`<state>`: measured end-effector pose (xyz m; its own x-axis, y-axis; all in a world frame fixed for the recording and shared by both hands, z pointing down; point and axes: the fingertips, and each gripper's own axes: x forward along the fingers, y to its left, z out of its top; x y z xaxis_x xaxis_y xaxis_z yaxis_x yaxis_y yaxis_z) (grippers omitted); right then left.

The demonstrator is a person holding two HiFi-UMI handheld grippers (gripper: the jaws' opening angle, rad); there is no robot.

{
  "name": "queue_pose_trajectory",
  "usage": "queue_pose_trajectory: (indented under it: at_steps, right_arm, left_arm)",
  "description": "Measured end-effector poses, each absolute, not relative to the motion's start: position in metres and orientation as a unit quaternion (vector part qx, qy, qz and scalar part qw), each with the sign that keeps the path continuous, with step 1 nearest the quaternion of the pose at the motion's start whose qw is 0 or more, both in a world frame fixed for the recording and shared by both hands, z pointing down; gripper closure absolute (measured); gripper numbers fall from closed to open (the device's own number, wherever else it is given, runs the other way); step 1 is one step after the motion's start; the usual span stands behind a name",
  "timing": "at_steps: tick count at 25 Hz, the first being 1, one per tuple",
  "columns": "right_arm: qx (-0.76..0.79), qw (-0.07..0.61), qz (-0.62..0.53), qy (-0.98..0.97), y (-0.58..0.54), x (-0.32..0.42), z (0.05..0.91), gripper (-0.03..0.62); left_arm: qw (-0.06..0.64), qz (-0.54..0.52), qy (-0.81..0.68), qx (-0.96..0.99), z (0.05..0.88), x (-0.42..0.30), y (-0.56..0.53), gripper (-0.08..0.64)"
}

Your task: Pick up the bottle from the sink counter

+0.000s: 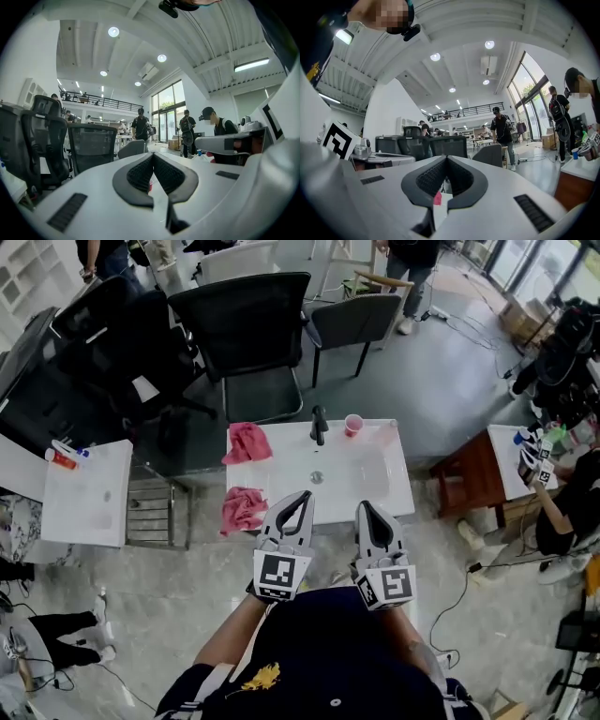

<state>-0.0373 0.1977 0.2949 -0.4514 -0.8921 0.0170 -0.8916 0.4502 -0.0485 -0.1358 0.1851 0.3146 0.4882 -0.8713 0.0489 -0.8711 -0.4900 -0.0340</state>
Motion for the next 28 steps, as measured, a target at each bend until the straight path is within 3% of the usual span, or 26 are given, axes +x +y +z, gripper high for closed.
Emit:
queue_pose_trajectory:
  at_steps: [17, 28]
  right_arm:
    - [-0.529, 0.012, -0.016, 0.848, 0.193, -0.061, 0.289, 0.566]
    - [-0.541, 0.003, -0.025, 0.841, 0.137, -0.036, 0.298, 0.566]
  left_arm:
    - [0.026, -0.011, 0.482, -0.876, 0.302, -0.150, 0.174, 0.541]
    - [0.023, -0.022, 0.486, -0.873, 0.305, -0.131, 0.125, 0.541]
